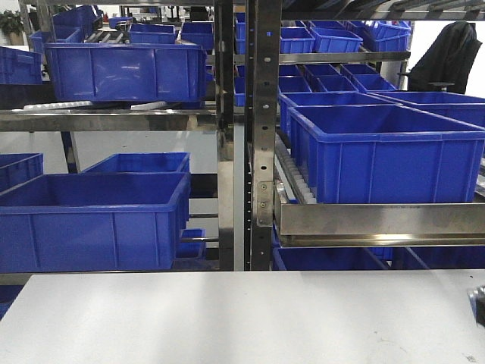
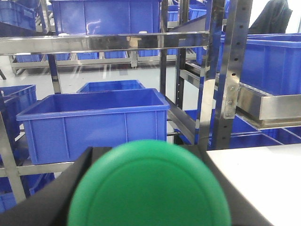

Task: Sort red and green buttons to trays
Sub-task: 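Lift both held buttons off the table, then drive the base away from the table holding both buttons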

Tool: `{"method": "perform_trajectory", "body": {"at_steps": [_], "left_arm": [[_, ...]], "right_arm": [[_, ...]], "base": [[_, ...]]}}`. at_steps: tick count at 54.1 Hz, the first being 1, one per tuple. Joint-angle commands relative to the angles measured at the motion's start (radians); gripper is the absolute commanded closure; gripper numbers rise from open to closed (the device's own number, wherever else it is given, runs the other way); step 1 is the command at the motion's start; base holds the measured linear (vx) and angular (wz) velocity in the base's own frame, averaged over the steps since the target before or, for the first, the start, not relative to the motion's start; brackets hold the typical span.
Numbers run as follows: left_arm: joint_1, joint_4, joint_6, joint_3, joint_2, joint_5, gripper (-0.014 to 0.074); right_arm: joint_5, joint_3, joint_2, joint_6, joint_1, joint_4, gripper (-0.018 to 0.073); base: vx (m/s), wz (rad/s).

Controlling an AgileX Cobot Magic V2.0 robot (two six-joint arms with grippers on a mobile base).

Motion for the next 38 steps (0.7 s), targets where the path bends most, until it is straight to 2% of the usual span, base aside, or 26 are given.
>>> {"method": "perform_trajectory", "body": {"at_steps": [1,38], "left_arm": [[-0.006,-0.006,-0.002,-0.026,0.006,-0.095,0.0596],[-0.006,-0.006,-0.002,-0.026,0.007,-0.083,0.0596]], "right_arm": [[-0.124,-0.006,-0.033,0.012,-0.001,0.000,0.0568],[-0.080,-0.002,-0.053,0.012,-0.001,0.000,0.0568]], "base": [[0.00,0.00],[0.00,0.00]]}}
